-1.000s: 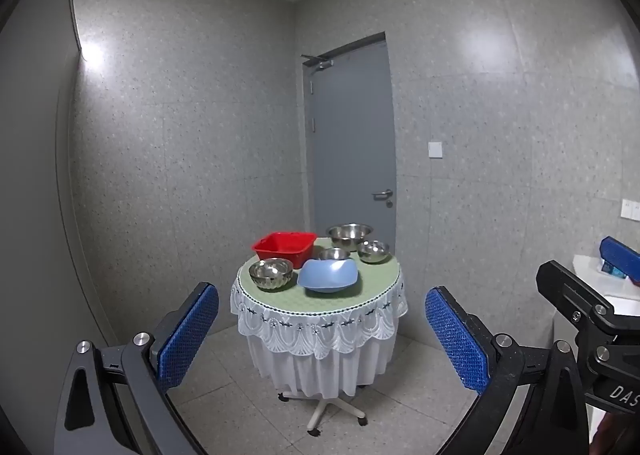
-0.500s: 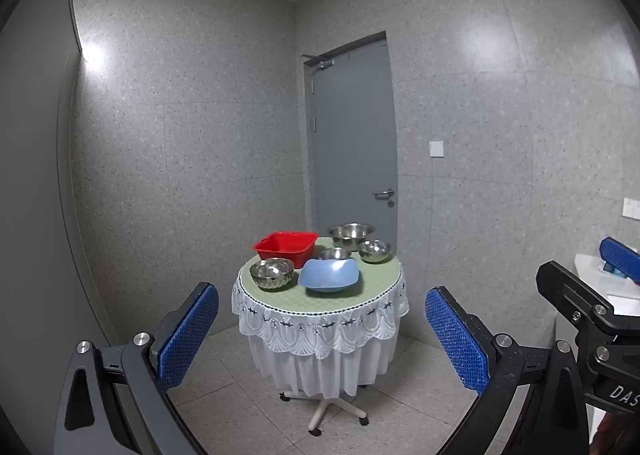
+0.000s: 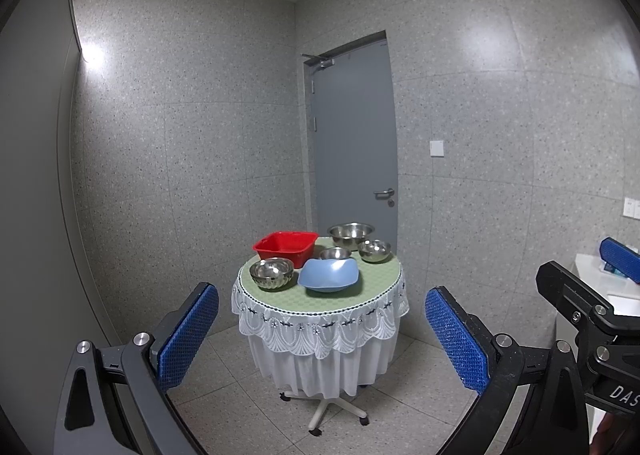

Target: Organize plates and bowls

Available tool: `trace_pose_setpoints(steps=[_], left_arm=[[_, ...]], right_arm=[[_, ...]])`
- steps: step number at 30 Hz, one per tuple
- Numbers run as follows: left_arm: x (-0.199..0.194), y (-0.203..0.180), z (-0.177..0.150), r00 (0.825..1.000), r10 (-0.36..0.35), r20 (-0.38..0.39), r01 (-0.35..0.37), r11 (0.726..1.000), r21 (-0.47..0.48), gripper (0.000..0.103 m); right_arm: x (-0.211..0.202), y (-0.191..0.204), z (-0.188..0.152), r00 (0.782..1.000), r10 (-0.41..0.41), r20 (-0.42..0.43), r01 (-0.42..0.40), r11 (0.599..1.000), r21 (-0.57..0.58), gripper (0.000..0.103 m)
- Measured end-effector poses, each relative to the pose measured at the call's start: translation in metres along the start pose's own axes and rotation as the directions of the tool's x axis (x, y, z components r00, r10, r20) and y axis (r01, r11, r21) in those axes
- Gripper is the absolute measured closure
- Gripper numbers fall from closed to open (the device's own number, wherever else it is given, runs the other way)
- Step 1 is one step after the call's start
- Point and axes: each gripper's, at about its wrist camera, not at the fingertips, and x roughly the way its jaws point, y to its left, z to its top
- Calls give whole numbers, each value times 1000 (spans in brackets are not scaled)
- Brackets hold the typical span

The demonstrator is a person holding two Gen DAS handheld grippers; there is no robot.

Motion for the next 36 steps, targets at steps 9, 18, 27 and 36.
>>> trace_pose_setpoints(steps=[9,18,27,36], left_arm=[[2,1,2,1000,1,-3,-1,1000,1,1],[4,1,1,1000,5,-5,-5,1000,-1,1],[6,1,1,1000,9,-5,-9,1000,0,1],[9,-2,1,1000,13,-7,-13,1000,2,1]], right_arm=[[4,2,-2,1000,0,-3,0,1000,1,0],[5,2,-4,1000,1,-6,-1,1000,2,0],[7,3,-4,1000,2,-8,-2,1000,2,0],[8,4,-4,1000,3,-11,-3,1000,2,0]])
